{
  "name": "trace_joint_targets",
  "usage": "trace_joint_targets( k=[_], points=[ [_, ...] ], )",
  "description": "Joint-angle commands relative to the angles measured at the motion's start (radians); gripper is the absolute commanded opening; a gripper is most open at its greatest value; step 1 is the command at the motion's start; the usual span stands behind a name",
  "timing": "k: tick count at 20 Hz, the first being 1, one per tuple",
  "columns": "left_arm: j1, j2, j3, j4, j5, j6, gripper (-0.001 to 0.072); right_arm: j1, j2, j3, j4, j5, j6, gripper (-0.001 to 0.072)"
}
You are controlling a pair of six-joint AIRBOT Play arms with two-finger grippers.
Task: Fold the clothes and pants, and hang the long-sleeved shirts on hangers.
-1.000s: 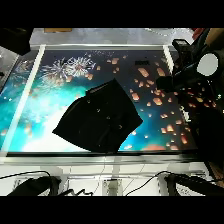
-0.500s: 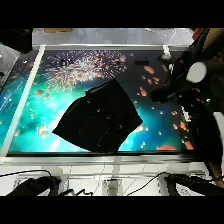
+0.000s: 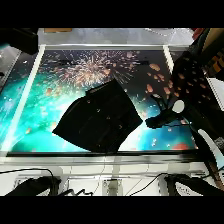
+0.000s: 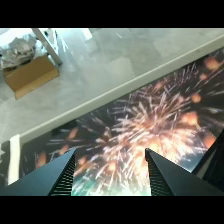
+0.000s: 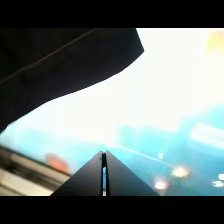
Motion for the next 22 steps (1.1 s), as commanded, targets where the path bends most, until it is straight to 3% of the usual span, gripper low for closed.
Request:
trace_joint_targets(
  k=[1, 2, 3, 4, 6, 11, 15, 19, 22],
  points=[
    [0.000, -0.034, -0.013, 0.000, -0.003, 0.000, 0.0590, -0.147, -0.008, -0.064, 0.124, -0.092, 0.085, 0.0042],
    [0.000, -0.046, -0.018, 0.001, -0.003, 0.000, 0.0628, -0.169, -0.009, -0.064, 0.143, -0.106, 0.108, 0.0080],
    [0.000, -0.057, -0.018, 0.001, -0.003, 0.000, 0.0627, -0.182, -0.011, -0.064, 0.153, -0.122, 0.167, 0.0341],
    [0.000, -0.068, -0.018, 0.000, -0.002, 0.000, 0.0627, -0.182, -0.016, -0.064, 0.156, -0.136, 0.218, 0.0557],
    [0.000, -0.087, -0.018, 0.000, -0.003, -0.001, 0.0627, -0.179, -0.047, -0.064, 0.218, -0.143, 0.226, 0.0588],
    [0.000, -0.111, -0.018, 0.001, 0.001, -0.038, 0.0626, -0.171, -0.203, -0.064, 0.595, -0.139, 0.044, 0.0585],
    [0.020, -0.112, -0.018, 0.001, 0.005, -0.038, 0.0626, -0.090, -0.301, -0.064, 0.636, -0.163, 0.025, 0.0582],
    [0.080, -0.112, -0.018, 0.001, 0.005, -0.037, 0.0624, -0.002, -0.311, -0.023, 0.636, -0.319, -0.042, 0.0251],
    [0.163, -0.113, -0.018, 0.001, 0.005, -0.037, 0.0618, 0.021, -0.309, 0.103, 0.633, -0.333, -0.168, 0.0044]
  ],
)
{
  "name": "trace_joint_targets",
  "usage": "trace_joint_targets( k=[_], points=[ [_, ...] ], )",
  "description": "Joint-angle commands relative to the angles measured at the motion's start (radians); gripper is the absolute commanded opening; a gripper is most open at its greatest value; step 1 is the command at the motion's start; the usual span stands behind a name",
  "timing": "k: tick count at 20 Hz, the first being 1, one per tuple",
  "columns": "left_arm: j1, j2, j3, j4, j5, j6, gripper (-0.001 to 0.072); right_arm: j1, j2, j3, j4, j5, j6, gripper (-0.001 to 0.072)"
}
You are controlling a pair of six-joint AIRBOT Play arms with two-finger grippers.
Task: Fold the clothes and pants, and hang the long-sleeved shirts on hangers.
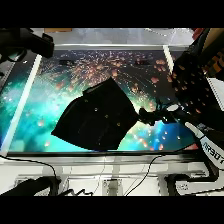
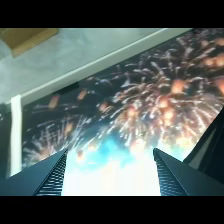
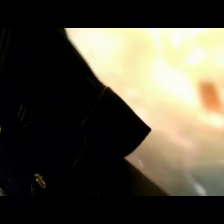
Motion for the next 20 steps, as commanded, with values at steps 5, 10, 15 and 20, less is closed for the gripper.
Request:
trace_joint_targets(
  k=[5, 10, 15, 20],
  points=[
    [0.201, -0.001, -0.001, -0.039, -0.037, -0.001, 0.0345, 0.035, -0.008, 0.338, -0.071, -0.276, -0.130, 0.0043],
    [0.222, -0.001, -0.067, -0.155, -0.076, -0.004, 0.0366, 0.034, -0.008, 0.435, -0.158, -0.489, -0.132, 0.0442],
    [0.222, 0.000, -0.193, -0.259, -0.161, -0.003, 0.0375, -0.049, 0.000, 0.436, -0.337, -0.248, -0.128, 0.0502],
    [0.223, 0.018, -0.435, -0.328, -0.201, -0.003, 0.0650, -0.237, -0.004, 0.436, -0.420, 0.208, -0.093, 0.0502]
  ],
)
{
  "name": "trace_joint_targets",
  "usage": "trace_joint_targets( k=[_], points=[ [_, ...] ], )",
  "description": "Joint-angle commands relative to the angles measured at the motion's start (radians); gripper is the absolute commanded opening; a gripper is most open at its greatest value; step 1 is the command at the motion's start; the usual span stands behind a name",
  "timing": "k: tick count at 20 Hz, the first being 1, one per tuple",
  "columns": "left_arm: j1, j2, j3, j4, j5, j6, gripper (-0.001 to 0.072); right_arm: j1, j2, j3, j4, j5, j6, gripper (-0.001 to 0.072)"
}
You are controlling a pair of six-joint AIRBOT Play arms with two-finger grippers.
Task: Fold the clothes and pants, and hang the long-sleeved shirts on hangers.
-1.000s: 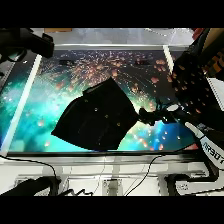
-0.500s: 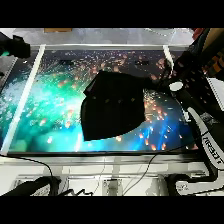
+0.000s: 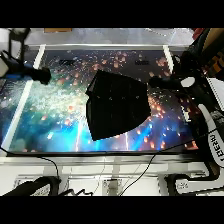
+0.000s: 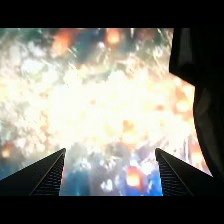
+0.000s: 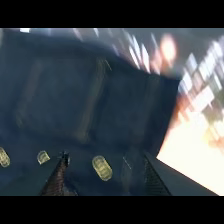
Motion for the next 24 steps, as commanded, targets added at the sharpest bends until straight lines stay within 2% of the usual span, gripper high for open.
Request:
trace_joint_targets(
  k=[1, 4, 8, 9, 11, 15, 21, 22, 23, 24],
  points=[
    [0.001, 0.010, -0.161, -0.081, -0.046, 0.001, 0.0649, -0.129, -0.010, 0.002, -0.103, 0.353, 0.014, 0.0502],
    [0.001, 0.011, -0.270, -0.187, -0.050, 0.002, 0.0649, -0.205, -0.048, -0.035, -0.120, 0.552, 0.001, 0.0502],
    [-0.001, 0.011, -0.429, -0.459, -0.046, 0.067, 0.0643, -0.179, -0.090, -0.131, -0.073, 0.578, -0.062, 0.0515],
    [-0.001, 0.011, -0.465, -0.479, -0.043, 0.072, 0.0644, -0.162, -0.102, -0.148, -0.070, 0.568, -0.065, 0.0517],
    [-0.001, 0.013, -0.538, -0.481, -0.020, 0.071, 0.0644, -0.130, -0.126, -0.169, -0.043, 0.532, -0.064, 0.0570],
    [-0.001, 0.013, -0.639, -0.530, 0.008, 0.071, 0.0644, -0.068, -0.153, -0.173, 0.068, 0.384, -0.055, 0.0569],
    [-0.001, 0.042, -0.701, -0.553, 0.094, 0.071, 0.0643, -0.042, -0.154, -0.173, 0.061, 0.203, 0.087, 0.0534],
    [-0.001, 0.042, -0.711, -0.556, 0.103, 0.068, 0.0644, -0.040, -0.154, -0.173, 0.061, 0.204, 0.090, 0.0421],
    [-0.001, 0.042, -0.726, -0.560, 0.112, 0.068, 0.0643, -0.037, -0.154, -0.173, 0.060, 0.214, 0.090, 0.0279],
    [-0.001, 0.042, -0.747, -0.570, 0.124, 0.068, 0.0643, -0.032, -0.154, -0.173, 0.058, 0.220, 0.089, 0.0190]
  ],
)
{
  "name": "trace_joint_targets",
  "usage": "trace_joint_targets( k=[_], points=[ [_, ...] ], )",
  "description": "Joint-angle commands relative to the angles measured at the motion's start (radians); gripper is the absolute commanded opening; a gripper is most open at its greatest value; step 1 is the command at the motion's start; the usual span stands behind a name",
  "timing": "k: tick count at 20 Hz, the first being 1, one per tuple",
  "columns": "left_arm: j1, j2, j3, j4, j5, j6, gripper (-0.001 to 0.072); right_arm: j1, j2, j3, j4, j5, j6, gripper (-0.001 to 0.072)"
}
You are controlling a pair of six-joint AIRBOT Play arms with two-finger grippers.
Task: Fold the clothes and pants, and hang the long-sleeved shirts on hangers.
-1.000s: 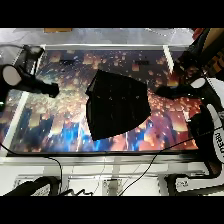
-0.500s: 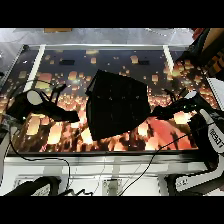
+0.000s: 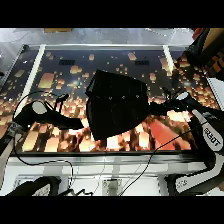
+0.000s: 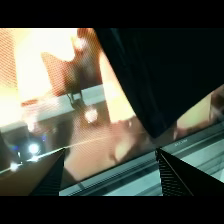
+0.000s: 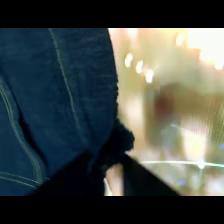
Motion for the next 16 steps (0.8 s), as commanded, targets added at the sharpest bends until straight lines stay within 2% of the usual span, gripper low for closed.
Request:
trace_joint_targets(
  k=[1, 2, 5, 7, 9, 12, 16],
  points=[
    [0.000, 0.005, -0.064, -0.033, 0.055, -0.002, 0.0643, 0.013, 0.000, 0.000, 0.008, -0.019, 0.027, 0.0131],
    [0.000, 0.005, -0.089, -0.046, 0.071, -0.002, 0.0643, 0.017, 0.000, 0.000, 0.007, -0.014, 0.026, 0.0040],
    [0.000, 0.005, -0.157, -0.109, 0.144, 0.002, 0.0643, 0.019, 0.000, 0.000, 0.010, 0.030, -0.028, 0.0042],
    [-0.004, 0.005, -0.193, -0.135, 0.186, 0.011, 0.0644, 0.019, 0.000, 0.000, 0.012, 0.065, -0.028, 0.0042],
    [-0.016, 0.001, -0.225, -0.139, 0.255, 0.077, 0.0642, 0.019, 0.004, 0.000, 0.021, 0.068, -0.027, 0.0042],
    [-0.041, -0.034, -0.238, -0.154, 0.272, 0.078, 0.0642, 0.019, 0.011, 0.000, 0.061, 0.066, -0.026, 0.0043],
    [-0.109, -0.117, -0.238, -0.275, 0.327, 0.160, 0.0630, 0.019, 0.011, 0.000, 0.084, 0.071, -0.026, 0.0043]
  ],
)
